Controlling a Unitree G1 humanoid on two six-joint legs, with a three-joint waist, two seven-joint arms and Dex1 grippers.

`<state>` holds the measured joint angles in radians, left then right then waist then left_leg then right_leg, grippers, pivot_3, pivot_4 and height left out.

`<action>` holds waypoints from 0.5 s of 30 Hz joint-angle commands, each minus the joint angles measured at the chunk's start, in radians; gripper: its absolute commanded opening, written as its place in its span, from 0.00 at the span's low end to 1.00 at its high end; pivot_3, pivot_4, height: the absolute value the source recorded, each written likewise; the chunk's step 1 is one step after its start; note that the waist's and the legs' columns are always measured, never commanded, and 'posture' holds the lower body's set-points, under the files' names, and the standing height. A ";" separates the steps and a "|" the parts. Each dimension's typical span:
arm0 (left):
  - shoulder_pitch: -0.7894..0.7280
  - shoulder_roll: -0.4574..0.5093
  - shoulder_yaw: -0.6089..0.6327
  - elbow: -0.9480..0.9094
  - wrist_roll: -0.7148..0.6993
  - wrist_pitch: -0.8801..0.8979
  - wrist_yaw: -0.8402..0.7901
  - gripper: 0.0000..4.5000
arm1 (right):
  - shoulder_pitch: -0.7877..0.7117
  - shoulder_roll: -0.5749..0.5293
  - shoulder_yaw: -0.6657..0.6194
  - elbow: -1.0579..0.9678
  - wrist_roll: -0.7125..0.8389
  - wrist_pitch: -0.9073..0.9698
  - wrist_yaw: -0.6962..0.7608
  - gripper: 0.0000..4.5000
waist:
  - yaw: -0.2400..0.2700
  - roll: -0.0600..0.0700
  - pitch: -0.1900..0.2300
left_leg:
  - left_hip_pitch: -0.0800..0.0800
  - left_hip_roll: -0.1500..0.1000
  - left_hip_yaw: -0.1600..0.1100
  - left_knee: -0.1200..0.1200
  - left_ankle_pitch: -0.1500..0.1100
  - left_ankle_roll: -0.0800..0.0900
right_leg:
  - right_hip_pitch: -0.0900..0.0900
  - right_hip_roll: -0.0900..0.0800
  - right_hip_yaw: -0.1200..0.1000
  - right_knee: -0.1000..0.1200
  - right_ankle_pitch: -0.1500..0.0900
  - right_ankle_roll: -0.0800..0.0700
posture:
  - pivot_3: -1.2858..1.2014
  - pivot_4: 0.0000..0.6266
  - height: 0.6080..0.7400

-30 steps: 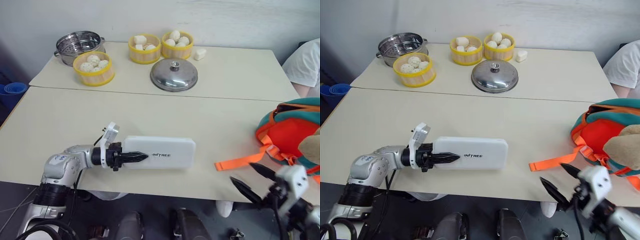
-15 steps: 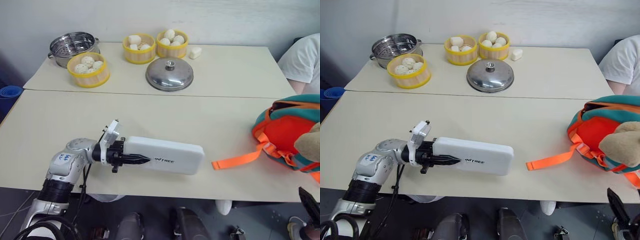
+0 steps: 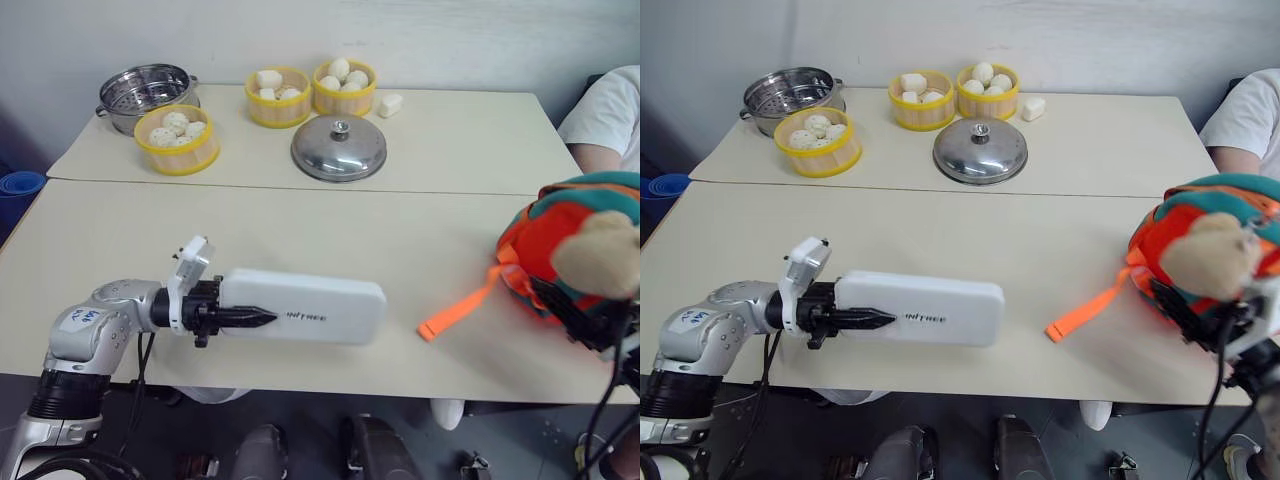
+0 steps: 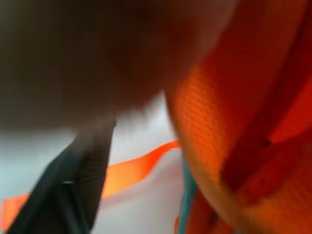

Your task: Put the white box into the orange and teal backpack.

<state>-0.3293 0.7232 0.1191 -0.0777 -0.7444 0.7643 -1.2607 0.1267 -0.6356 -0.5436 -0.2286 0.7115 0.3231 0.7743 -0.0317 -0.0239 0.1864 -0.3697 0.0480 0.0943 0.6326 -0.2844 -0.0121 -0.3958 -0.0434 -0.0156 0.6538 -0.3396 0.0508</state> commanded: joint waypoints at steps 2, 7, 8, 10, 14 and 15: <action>0.004 -0.001 0.093 -0.012 -0.058 0.030 0.066 0.27 | -0.099 0.026 0.109 -0.015 -0.045 -0.037 0.003 0.34 | -0.001 0.000 0.000 | 0.000 0.000 0.000 0.000 0.000 0.000 | 0.000 0.000 0.000 0.000 0.000 0.001 | 0.52 0.24 1.00; -0.021 0.001 0.154 0.023 -0.102 0.082 0.107 0.27 | -0.182 0.089 0.248 -0.102 -0.043 -0.030 0.015 0.02 | -0.001 -0.001 0.000 | -0.001 0.000 0.000 0.000 0.000 -0.001 | -0.001 0.000 0.000 0.000 0.000 0.001 | 0.52 0.24 1.00; -0.026 0.010 0.163 0.044 -0.100 0.084 0.109 0.27 | -0.218 0.110 0.284 -0.130 -0.013 0.000 0.004 0.00 | -0.002 -0.001 0.000 | -0.001 0.000 0.000 0.000 0.000 -0.001 | -0.001 0.000 0.000 0.000 0.000 0.001 | 0.52 0.24 1.00; -0.027 0.026 0.182 0.096 -0.081 0.069 0.112 0.27 | -0.303 0.150 0.352 -0.193 0.063 0.071 -0.025 0.00 | -0.014 -0.001 0.001 | 0.000 0.000 0.001 0.000 0.000 -0.001 | -0.001 0.000 0.000 0.001 0.000 0.001 | 0.52 0.24 1.00; -0.013 0.053 0.212 0.178 -0.062 0.056 0.117 0.27 | -0.406 0.160 0.429 -0.316 0.274 0.264 -0.067 0.00 | -0.026 -0.001 0.001 | 0.000 0.001 0.000 -0.001 0.001 -0.003 | -0.003 -0.001 0.000 0.004 0.000 -0.001 | 0.52 0.24 1.00; -0.008 0.060 0.222 0.185 -0.067 0.059 0.119 0.27 | -0.412 0.139 0.433 -0.345 0.330 0.310 -0.070 0.00 | -0.024 -0.001 0.001 | -0.001 0.001 0.000 -0.002 0.001 -0.003 | -0.004 -0.001 -0.001 0.005 -0.001 -0.002 | 0.52 0.24 1.00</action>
<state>-0.3388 0.7609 0.2907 0.1062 -0.7990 0.8305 -1.1383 -0.2767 -0.4743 -0.1220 -0.4903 0.9348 0.5713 0.7012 -0.0558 -0.0253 0.1876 -0.3716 0.0491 0.0937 0.6304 -0.2831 -0.0156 -0.4017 -0.0439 -0.0170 0.6584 -0.3407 0.0485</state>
